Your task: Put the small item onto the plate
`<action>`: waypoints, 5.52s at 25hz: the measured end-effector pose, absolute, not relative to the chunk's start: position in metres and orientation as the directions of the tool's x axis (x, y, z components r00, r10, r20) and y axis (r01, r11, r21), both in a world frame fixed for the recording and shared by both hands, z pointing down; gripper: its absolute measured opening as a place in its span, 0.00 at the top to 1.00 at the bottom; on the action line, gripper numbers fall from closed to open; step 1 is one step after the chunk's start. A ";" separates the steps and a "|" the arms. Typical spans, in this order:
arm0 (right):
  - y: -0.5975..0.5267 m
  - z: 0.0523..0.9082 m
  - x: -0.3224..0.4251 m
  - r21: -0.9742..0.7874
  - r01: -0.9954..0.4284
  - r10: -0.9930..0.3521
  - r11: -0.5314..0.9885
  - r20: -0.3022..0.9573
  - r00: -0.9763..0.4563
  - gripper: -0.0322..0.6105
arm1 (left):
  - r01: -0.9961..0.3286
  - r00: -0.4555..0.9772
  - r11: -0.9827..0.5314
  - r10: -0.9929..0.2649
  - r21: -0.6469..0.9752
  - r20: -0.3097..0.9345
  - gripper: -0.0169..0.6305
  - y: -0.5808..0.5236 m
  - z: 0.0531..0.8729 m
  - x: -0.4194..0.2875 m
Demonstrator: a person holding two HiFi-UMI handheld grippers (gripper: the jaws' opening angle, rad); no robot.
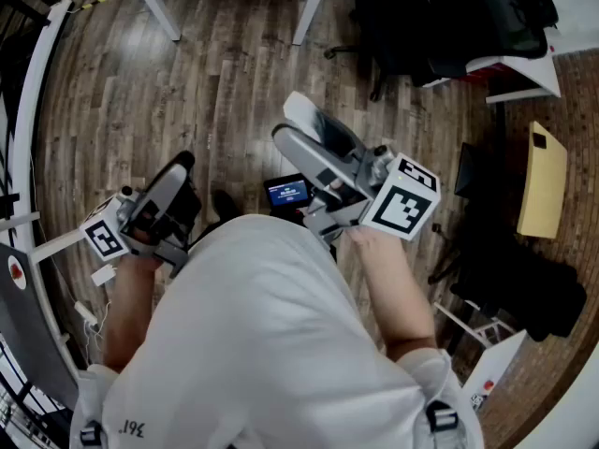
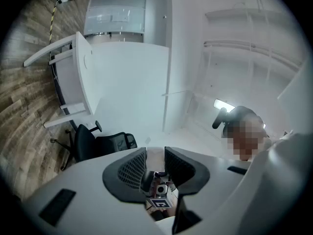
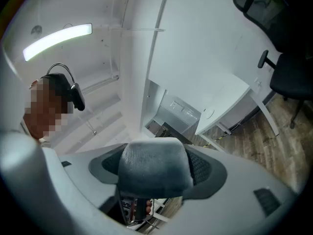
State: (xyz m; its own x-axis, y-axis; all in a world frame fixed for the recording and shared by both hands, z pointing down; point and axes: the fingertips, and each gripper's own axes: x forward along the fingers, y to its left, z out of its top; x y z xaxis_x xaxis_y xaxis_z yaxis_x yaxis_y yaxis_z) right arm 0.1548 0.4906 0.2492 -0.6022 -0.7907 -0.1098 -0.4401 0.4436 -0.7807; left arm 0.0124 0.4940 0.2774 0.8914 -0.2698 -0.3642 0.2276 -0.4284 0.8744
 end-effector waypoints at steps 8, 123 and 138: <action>0.481 0.253 0.166 -0.772 -0.465 -0.809 0.434 -0.106 -0.578 0.42 | 0.229 0.887 -0.432 -0.276 0.872 -0.370 0.79 0.488 0.283 0.012; -0.077 0.324 0.111 -0.790 -0.573 -0.815 0.220 0.173 -0.553 0.42 | 0.186 0.862 -0.421 -0.364 0.888 -0.353 0.79 -0.073 0.300 -0.062; -0.198 0.322 0.070 -0.696 -0.699 -0.849 0.164 0.261 -0.459 0.42 | 0.193 0.855 -0.408 -0.376 0.892 -0.357 0.79 -0.185 0.303 -0.149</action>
